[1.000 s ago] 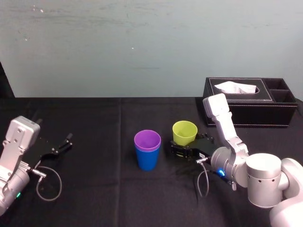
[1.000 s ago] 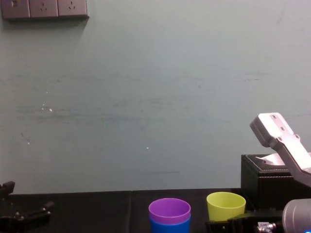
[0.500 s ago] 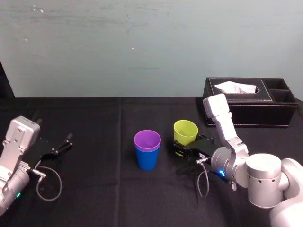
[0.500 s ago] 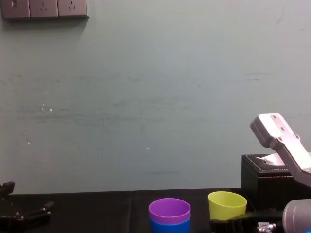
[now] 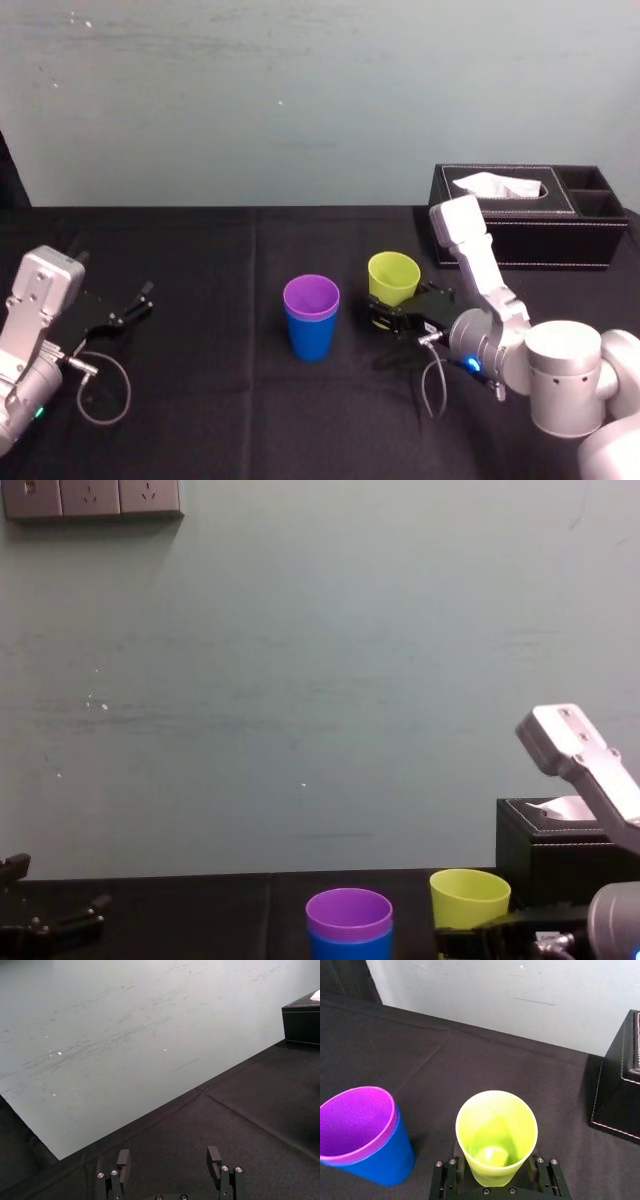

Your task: Stack the three plastic cups sequentially using one hand.

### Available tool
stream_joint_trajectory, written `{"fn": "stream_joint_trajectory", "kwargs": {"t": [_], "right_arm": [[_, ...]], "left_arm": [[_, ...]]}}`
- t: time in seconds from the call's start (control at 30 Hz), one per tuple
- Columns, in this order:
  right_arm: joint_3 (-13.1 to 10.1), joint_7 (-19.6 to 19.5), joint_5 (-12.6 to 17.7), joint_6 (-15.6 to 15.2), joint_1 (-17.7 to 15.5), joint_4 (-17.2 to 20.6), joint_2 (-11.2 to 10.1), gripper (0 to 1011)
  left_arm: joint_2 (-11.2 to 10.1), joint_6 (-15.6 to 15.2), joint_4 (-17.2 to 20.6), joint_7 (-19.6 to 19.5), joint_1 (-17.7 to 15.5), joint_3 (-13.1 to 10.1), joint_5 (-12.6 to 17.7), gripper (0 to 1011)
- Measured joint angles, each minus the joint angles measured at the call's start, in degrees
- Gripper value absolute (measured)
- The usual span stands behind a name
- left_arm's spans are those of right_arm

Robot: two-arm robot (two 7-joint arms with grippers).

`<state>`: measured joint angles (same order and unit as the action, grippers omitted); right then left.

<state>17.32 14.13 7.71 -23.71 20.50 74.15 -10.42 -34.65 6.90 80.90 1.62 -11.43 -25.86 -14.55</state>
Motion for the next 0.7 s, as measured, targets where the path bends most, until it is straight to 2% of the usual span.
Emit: {"fn": "stream_joint_trajectory", "kwargs": {"t": [0.47,0.7], "right_arm": [[0.8,4.0,-1.0,-8.7,0.3,11.4,-3.7,712],[0.8,5.5,-0.7,-10.5,1.0,16.6,-4.6,712]], "left_arm": [[0.0,0.0,0.0,0.0,0.0,0.0,0.0,1000],[0.0,0.0,0.0,0.0,0.0,0.0,0.0,1000]]}}
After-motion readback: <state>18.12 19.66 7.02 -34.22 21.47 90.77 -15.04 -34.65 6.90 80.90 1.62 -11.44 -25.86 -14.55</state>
